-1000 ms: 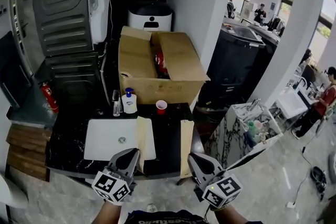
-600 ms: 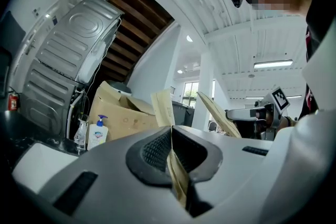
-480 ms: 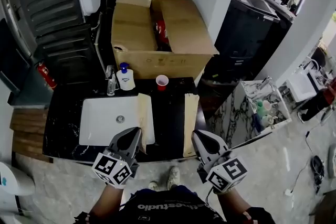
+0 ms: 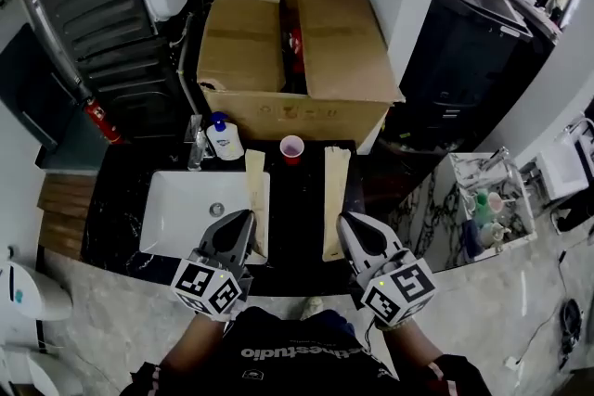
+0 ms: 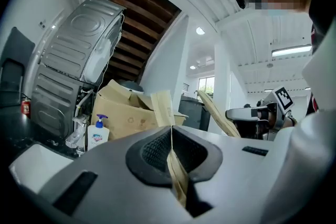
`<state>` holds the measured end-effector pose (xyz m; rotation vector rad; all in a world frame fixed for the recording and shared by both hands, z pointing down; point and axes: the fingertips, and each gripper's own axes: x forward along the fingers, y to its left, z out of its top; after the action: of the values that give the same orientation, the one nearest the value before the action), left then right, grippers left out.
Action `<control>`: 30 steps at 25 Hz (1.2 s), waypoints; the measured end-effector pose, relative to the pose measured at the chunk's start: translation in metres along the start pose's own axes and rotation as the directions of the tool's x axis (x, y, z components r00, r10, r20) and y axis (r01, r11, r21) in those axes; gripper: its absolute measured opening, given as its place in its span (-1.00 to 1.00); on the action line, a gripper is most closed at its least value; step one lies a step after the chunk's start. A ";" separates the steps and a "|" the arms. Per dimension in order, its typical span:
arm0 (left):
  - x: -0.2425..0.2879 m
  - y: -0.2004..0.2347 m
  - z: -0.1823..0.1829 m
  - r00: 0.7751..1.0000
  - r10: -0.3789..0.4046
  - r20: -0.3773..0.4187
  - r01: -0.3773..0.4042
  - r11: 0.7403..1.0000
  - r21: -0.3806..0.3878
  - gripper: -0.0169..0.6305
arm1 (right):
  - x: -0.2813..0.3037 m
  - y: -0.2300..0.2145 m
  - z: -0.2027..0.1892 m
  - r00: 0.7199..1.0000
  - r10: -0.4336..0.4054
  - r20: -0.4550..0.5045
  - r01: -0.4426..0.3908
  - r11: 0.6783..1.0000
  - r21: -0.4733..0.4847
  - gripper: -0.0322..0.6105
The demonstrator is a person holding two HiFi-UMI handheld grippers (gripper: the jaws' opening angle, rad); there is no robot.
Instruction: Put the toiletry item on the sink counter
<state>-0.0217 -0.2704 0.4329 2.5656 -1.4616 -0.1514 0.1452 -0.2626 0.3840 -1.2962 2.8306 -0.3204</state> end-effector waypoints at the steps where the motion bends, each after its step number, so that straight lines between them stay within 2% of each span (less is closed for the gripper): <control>1: 0.004 0.000 0.000 1.000 0.015 0.002 -0.015 1.000 0.004 -0.89 | 0.003 -0.006 -0.001 1.000 0.006 -0.005 -0.006 1.000 0.005 -0.78; 5: 0.015 0.005 -0.001 0.999 0.050 0.012 -0.050 0.999 0.011 -0.89 | 0.018 -0.022 -0.007 1.000 0.014 -0.027 -0.014 1.000 0.015 -0.78; 11: 0.023 0.025 -0.001 0.999 0.043 0.005 -0.043 0.999 -0.009 -0.89 | 0.045 -0.031 -0.024 0.996 -0.027 -0.087 0.031 0.999 0.042 -0.78; 16: 0.019 0.044 0.000 0.999 0.029 0.017 -0.028 0.999 -0.034 -0.89 | 0.072 -0.047 -0.064 0.976 -0.078 -0.203 0.093 0.994 0.065 -0.78; 20: 0.013 0.060 0.002 0.999 0.026 0.024 -0.025 0.999 -0.035 -0.89 | 0.096 -0.066 -0.118 0.941 -0.095 -0.324 0.141 0.983 0.121 -0.78; 23: 0.006 0.074 0.003 0.998 0.053 0.029 -0.051 0.997 -0.055 -0.89 | 0.113 -0.078 -0.157 0.907 -0.095 -0.411 0.164 0.977 0.137 -0.78; 30: -0.007 0.089 0.000 0.997 0.073 0.021 -0.071 0.996 -0.062 -0.89 | 0.147 -0.099 -0.225 0.819 -0.112 -0.563 0.198 0.976 0.093 -0.78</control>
<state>-0.0998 -0.3089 0.4517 2.4670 -1.5306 -0.2127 0.1013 -0.3953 0.6342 -1.6262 3.0502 -1.0577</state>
